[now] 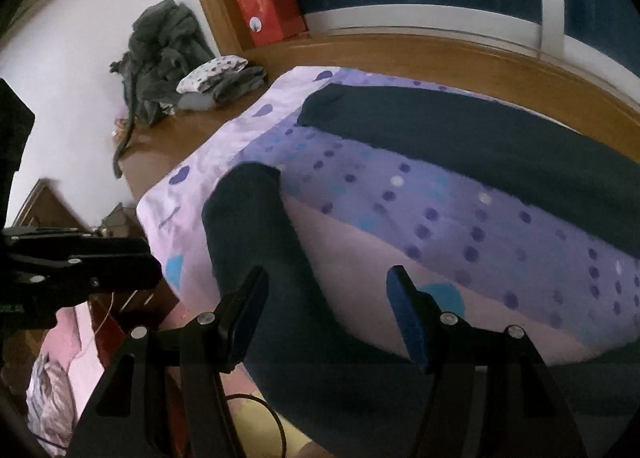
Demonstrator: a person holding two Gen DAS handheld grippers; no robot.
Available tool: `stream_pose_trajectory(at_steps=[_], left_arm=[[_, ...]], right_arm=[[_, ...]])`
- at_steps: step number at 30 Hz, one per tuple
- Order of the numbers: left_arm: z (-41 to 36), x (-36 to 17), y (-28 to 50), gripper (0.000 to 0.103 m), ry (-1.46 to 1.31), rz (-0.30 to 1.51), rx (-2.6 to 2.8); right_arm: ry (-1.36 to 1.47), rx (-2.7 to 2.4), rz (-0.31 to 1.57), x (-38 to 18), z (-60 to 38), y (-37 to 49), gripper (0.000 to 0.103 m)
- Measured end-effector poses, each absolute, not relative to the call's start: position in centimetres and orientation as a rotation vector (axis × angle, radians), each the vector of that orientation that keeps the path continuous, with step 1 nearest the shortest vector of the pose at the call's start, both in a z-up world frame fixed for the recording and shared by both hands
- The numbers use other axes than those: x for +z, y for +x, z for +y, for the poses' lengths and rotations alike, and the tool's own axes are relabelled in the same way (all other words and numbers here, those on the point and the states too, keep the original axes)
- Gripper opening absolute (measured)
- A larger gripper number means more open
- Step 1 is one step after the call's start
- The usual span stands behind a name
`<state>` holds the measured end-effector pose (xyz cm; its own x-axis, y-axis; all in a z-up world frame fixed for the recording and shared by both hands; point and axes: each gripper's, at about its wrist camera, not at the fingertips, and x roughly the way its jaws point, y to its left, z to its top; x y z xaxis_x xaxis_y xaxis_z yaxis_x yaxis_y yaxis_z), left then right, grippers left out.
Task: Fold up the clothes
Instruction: 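Move both grippers to the cuffs of the dark green trousers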
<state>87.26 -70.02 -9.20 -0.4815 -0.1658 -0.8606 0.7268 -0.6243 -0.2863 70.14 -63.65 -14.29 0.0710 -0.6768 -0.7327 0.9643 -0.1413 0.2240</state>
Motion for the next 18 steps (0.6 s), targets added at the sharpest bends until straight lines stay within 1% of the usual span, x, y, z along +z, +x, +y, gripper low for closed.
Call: stream_pose_trajectory(at_steps=[6, 11, 16, 18], left_arm=[[-75.5, -9.2, 88.0, 0.035, 1.188, 0.869, -2.237], [-80.7, -8.9, 88.4, 0.035, 1.295, 0.791, -2.365], [-85.4, -8.0, 88.5, 0.035, 1.381, 0.666, -2.490], [-86.9, -8.2, 87.8, 0.035, 1.406, 0.656, -2.506]], right_arm=[[0.885, -1.607, 0.395, -13.8, -66.3, 72.2, 0.062], [0.919, -1.787, 0.287, -13.2, -67.5, 74.2, 0.062], [0.954, -1.934, 0.201, -12.5, -68.9, 77.3, 0.062], [0.961, -1.969, 0.176, -12.2, -69.6, 78.4, 0.062]])
